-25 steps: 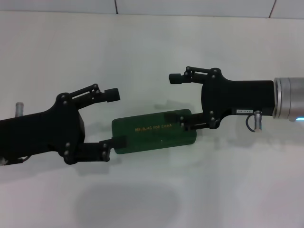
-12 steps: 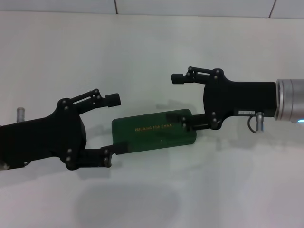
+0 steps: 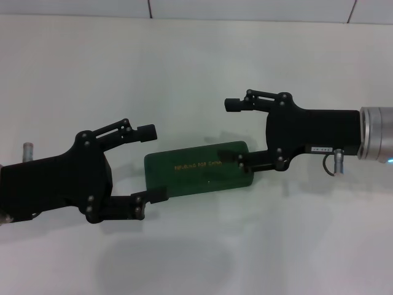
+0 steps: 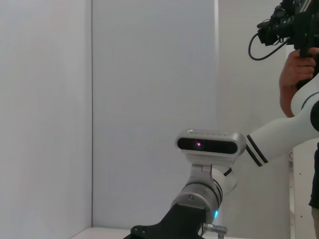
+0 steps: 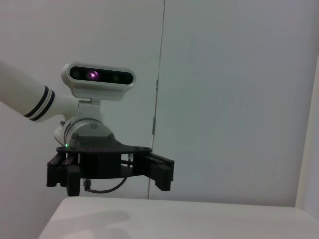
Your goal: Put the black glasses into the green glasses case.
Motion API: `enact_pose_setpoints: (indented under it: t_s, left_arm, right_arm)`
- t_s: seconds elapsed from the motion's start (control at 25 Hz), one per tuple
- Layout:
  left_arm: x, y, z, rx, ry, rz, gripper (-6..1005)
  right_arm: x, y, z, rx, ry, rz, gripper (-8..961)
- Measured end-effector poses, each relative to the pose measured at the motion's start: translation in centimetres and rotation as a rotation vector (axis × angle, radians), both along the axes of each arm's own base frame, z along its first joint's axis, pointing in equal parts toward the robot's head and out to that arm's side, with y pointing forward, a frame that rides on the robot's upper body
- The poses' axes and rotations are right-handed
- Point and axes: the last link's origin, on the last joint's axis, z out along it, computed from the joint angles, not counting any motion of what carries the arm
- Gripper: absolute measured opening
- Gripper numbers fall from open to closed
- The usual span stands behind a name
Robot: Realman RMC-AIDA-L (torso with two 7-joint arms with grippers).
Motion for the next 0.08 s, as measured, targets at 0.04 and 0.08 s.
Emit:
enact_pose_setpoints:
  t_s: [0.04, 0.08]
  left_arm:
    - [0.01, 0.0, -0.02, 0.0, -0.001, 0.0, 895]
    - [0.02, -0.01, -0.04, 0.0, -0.002, 0.001, 895]
  right_arm:
    - [0.0, 0.0, 0.0, 0.0, 0.001, -0.001, 840]
    - [0.01, 0.0, -0.01, 0.001, 0.001, -0.001, 840]
